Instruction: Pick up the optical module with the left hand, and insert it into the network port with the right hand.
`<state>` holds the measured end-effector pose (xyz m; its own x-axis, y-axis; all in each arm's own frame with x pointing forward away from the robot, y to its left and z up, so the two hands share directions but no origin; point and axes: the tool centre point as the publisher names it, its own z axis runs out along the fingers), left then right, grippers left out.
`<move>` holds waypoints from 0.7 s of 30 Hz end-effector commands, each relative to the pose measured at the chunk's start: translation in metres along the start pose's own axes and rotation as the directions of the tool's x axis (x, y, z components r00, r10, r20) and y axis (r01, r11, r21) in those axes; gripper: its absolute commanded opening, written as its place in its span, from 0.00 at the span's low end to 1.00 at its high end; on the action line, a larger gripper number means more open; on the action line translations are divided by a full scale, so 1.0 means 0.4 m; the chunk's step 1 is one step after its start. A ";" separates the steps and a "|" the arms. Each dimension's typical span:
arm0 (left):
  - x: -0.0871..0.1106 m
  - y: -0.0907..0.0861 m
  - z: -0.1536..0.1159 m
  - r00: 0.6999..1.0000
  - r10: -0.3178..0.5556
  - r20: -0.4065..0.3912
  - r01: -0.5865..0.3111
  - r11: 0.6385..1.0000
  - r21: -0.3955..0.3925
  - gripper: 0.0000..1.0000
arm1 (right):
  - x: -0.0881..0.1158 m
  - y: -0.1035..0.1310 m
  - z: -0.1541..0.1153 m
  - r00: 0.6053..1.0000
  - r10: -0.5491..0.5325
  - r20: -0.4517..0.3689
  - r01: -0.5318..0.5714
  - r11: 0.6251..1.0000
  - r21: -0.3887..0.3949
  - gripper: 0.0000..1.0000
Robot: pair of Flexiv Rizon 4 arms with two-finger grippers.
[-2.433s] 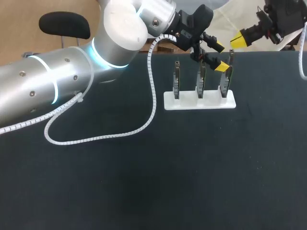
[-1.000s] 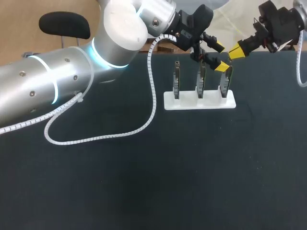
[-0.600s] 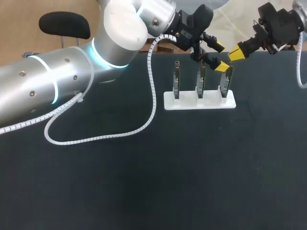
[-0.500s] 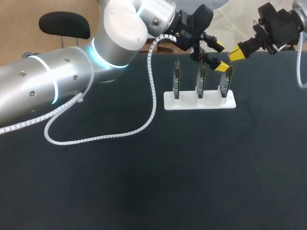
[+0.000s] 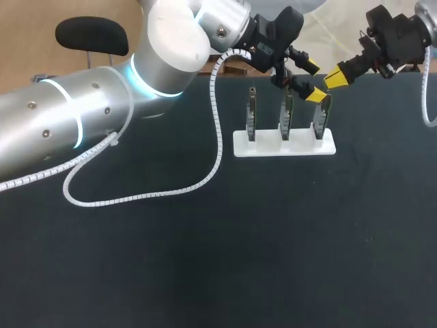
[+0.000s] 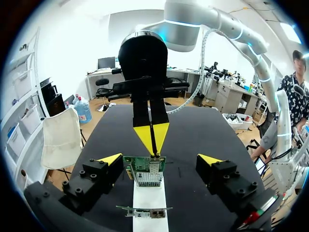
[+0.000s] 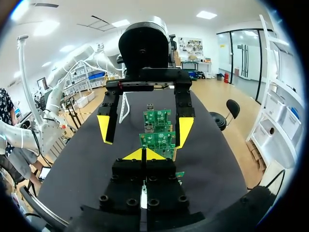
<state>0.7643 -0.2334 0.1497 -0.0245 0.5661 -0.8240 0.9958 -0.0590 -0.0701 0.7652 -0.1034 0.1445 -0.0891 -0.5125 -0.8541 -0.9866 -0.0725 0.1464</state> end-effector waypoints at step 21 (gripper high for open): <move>-0.001 0.004 0.001 1.000 0.000 -0.003 0.000 1.000 0.003 1.00 | 0.022 -0.002 0.016 1.000 0.016 -0.004 -0.016 1.000 -0.014 0.00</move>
<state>0.7643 -0.2334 0.1497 -0.0245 0.5661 -0.8240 0.9958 -0.0590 -0.0701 0.7627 -0.1030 0.1419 -0.1035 -0.5170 -0.8497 -0.9839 -0.0720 0.1636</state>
